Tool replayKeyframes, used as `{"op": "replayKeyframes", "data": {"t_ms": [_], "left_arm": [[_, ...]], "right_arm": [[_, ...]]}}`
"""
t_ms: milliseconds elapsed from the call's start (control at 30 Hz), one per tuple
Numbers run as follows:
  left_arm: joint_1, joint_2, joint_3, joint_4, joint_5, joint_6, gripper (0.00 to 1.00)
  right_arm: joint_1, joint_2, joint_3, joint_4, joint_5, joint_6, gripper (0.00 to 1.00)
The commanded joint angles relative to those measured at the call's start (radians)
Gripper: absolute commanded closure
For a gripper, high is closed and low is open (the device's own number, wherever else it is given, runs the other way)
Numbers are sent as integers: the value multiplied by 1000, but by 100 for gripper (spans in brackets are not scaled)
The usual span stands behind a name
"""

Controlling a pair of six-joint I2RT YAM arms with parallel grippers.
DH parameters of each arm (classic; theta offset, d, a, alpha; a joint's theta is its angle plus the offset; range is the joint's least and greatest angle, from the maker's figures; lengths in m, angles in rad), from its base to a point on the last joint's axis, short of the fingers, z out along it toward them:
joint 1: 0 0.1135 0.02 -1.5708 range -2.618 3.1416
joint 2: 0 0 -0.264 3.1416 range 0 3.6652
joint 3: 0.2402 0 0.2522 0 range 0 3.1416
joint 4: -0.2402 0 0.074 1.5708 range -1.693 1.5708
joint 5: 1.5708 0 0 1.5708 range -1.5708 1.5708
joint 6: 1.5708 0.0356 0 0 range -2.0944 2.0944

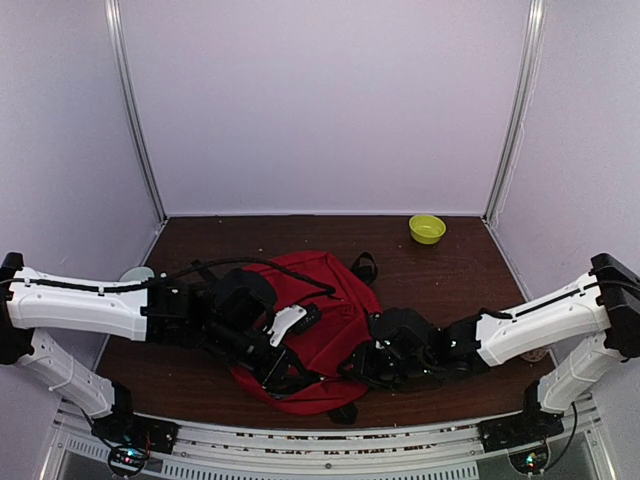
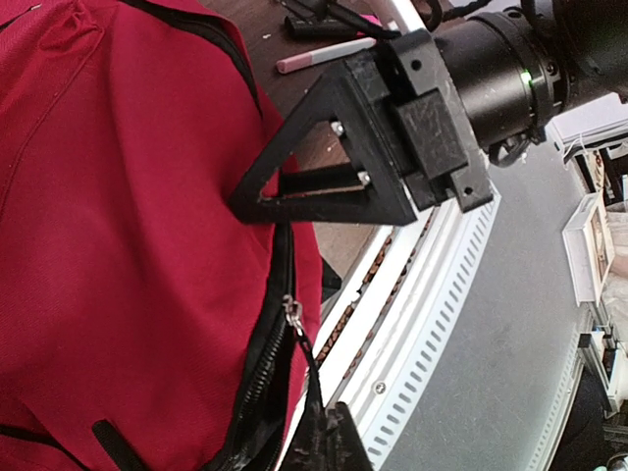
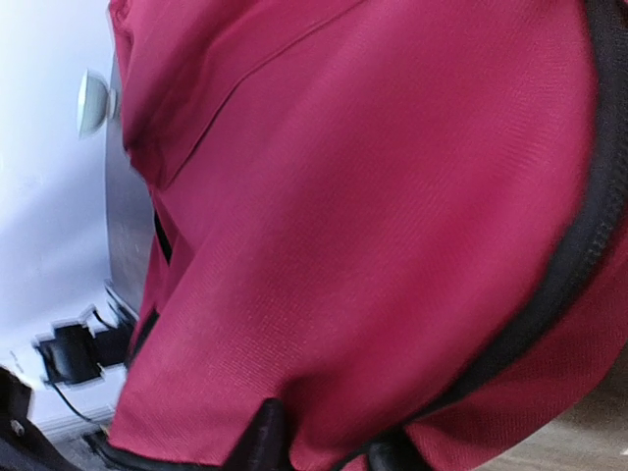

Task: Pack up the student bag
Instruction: Hold the student bag at the center of the board, then zip the largest pocket of the bag in the student bag.

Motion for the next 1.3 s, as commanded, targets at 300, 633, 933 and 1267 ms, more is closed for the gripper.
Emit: {"op": "replayKeyframes", "data": {"t_ms": [300,633,933,1267], "left_arm": [[-4,-40,-56,-15,-20,-25,100],[-3,-134,-141,-166,-130,-54,100],[12,-192,-215,-270,-192,-102,100],[60,-225,-260,-380,-283,-181,100]], "right_arm": [[-81,-134,-25,-127,89,-107,100],[-118,-220,-37,-238,129,-166,100],[-122,-247,-25,-274,140,-186,100],[-123,-242,-20,-263,100,-204,100]]}}
